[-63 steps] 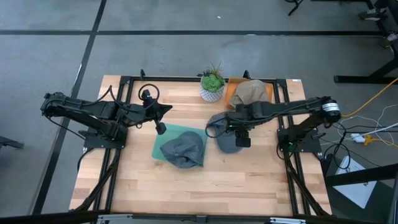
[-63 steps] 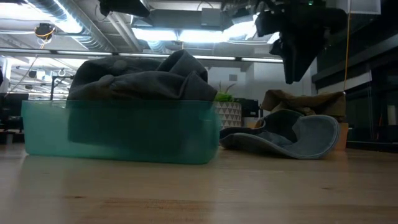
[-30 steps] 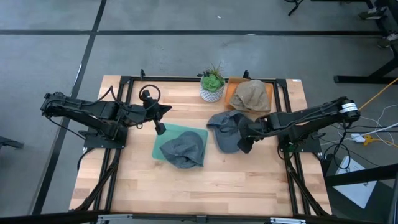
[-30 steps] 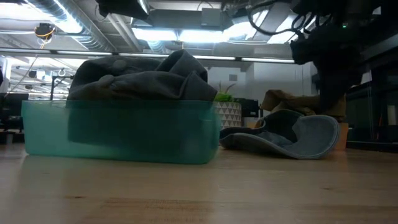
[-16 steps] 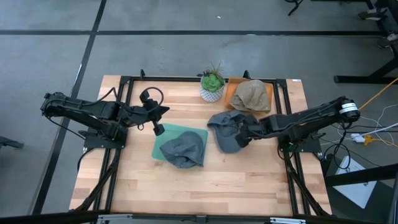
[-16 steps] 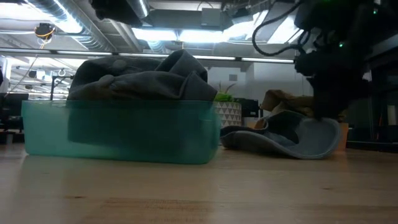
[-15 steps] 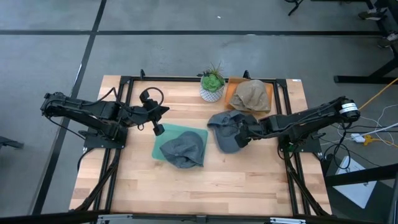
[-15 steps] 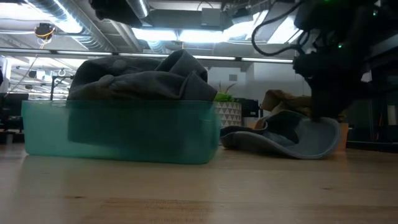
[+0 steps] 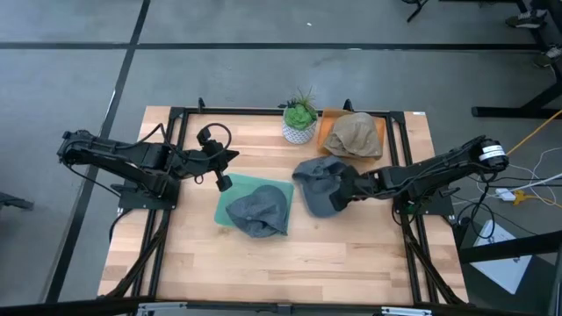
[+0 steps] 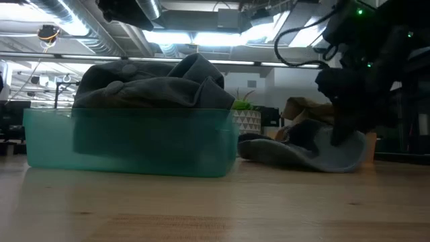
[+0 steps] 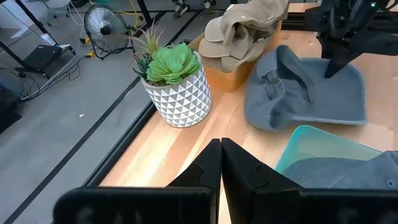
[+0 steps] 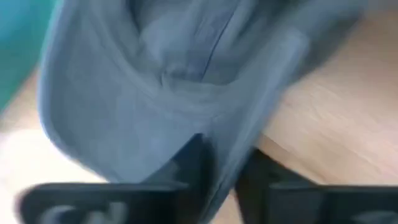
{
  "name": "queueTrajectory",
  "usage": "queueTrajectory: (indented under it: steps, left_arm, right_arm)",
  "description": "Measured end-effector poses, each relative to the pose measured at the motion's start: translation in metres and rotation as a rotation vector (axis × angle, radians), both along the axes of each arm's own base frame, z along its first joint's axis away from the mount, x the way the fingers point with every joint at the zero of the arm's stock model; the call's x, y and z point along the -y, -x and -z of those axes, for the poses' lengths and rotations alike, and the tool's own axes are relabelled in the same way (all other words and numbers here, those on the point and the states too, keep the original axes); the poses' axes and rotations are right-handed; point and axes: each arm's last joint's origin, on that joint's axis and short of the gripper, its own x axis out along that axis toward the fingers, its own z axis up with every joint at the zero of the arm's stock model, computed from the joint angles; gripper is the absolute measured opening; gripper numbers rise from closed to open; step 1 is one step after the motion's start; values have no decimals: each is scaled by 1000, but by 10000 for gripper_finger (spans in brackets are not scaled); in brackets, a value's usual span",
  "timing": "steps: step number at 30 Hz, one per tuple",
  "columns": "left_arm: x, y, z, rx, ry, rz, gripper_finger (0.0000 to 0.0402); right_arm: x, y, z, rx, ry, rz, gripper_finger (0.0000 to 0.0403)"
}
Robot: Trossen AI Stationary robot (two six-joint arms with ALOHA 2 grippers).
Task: Pick & Place hat
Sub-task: Put the blue cap into the green bin
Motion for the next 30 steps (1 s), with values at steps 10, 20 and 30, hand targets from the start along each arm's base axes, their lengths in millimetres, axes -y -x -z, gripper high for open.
queueTrajectory:
  steps: [10,20,30]
  left_arm:
    - [0,0,0,3,0,0,6]
    - [0,-1,-2,29,5,0,7]
    - [2,-5,-4,8,-39,78,32]
  right_arm:
    - [-2,-18,-22,80,162,-284,15]
    - [2,-36,-86,-75,672,-605,14]
    - [5,-56,-134,-99,1159,-738,13]
